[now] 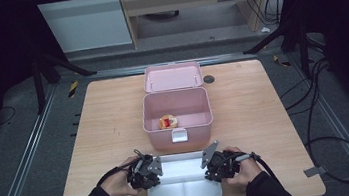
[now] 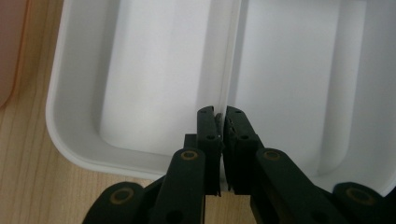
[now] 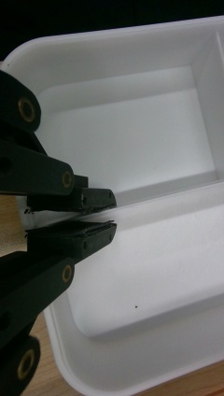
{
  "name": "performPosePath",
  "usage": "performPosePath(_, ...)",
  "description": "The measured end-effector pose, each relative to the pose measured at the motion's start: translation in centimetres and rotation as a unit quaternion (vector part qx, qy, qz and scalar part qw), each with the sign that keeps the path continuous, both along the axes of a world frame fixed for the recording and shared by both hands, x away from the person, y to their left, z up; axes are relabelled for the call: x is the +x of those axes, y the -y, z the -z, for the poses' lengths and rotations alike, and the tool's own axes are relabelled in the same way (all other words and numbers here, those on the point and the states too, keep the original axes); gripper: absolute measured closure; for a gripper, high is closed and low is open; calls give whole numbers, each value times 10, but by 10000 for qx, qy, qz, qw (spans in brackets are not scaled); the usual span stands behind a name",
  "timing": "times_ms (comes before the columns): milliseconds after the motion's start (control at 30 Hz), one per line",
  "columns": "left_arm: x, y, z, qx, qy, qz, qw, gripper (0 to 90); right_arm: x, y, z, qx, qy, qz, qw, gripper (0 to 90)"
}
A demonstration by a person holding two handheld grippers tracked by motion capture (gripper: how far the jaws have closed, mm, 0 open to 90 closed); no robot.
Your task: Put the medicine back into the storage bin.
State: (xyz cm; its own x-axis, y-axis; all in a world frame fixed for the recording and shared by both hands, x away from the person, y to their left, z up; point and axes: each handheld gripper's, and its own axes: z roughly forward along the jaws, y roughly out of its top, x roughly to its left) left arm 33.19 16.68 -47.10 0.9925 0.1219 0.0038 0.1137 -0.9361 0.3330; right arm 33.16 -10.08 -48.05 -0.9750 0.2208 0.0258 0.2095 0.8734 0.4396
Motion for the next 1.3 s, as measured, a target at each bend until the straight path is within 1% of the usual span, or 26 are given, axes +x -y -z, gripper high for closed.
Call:
performPosePath(33, 0, 0, 0, 32, 13, 60, 10000, 857, 1, 0, 0, 8, -19, 1, 10000, 826)
performPosePath(133, 0, 1, -1, 69, 37, 139, 9999, 865, 1, 0, 0, 0, -15, -34, 10000, 832)
performPosePath(167, -1, 2, -1, 97, -22, 149, 9998, 868, 1, 0, 0, -6, -26, -54, 10000, 833)
performPosePath(233, -1, 3, -2, 113, -23, 197, 9997, 874, 2, 1, -1, -8, -62, -99, 9999, 837)
performPosePath(300, -2, 3, -5, 112, -4, 237, 9997, 877, 1, 1, -3, -2, -80, -148, 9999, 844)
performPosePath(333, -2, 3, -6, 112, -19, 214, 9997, 877, 1, 1, -4, -1, -60, -166, 9998, 845)
performPosePath(367, -1, 3, -8, 119, 4, 242, 9996, 876, 0, 2, -6, 5, -67, -148, 9999, 846)
performPosePath(533, -3, 1, -18, 58, -38, 274, 9996, 877, -2, 3, -13, 66, -50, -214, 9997, 851)
performPosePath(600, -4, 1, -24, 40, -12, 303, 9995, 878, -3, 4, -18, 108, -46, -247, 9996, 854)
performPosePath(733, -6, -1, -39, -86, 50, 330, 9994, 881, -4, 6, -31, 176, -9, -284, 9994, 854)
performPosePath(833, -9, -2, -50, -115, 97, 359, 9992, 882, -5, 7, -42, 226, 13, -303, 9993, 854)
performPosePath(967, -12, -2, -62, -130, 122, 381, 9991, 882, -9, 7, -51, 261, 34, -330, 9991, 858)
performPosePath(1000, -13, -3, -66, -192, 129, 364, 9991, 882, -10, 8, -53, 267, 45, -348, 9990, 859)
performPosePath(1033, -14, -3, -70, -190, 121, 398, 9990, 882, -11, 8, -56, 278, 57, -350, 9990, 858)
performPosePath(1100, -15, -3, -78, -224, 150, 376, 9989, 882, -12, 9, -62, 308, 54, -350, 9989, 860)
performPosePath(1167, -14, -3, -84, -212, 194, 385, 9988, 883, -12, 9, -68, 332, 115, -375, 9987, 860)
performPosePath(1300, -11, -2, -95, -195, 278, 366, 9988, 883, -11, 9, -82, 285, 261, -383, 9985, 862)
